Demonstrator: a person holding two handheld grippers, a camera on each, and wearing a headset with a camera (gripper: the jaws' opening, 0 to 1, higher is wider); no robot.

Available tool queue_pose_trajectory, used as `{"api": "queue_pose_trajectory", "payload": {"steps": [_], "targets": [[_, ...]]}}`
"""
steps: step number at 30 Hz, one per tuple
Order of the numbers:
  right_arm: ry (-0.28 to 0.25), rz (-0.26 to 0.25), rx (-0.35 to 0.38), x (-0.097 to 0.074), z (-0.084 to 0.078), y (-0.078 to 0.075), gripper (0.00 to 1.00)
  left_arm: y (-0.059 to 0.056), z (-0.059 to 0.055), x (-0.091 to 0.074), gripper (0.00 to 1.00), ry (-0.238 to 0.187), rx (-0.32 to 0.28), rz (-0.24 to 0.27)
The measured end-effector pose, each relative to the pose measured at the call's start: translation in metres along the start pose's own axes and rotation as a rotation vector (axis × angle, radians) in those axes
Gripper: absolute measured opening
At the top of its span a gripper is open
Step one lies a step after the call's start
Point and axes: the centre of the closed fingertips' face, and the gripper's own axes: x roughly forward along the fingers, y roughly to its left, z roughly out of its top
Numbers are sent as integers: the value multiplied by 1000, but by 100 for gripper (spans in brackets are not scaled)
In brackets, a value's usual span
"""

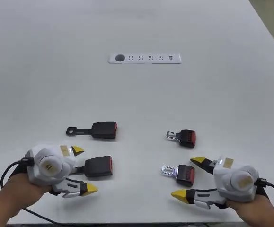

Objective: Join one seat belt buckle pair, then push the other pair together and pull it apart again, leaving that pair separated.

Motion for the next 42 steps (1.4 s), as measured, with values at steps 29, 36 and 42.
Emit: {"api": "queue_pose_trajectory", "payload": {"steps": [29, 36, 42], "targets": [[52, 119, -151, -6, -8, -18, 36, 1, -1, 12, 35, 42, 190, -146], [50, 148, -170, -7, -8, -17, 35, 2, -2, 12, 35, 67, 202, -168], [48, 167, -168, -7, -9, -18, 35, 2, -3, 11, 35, 91, 199, -180]]}}
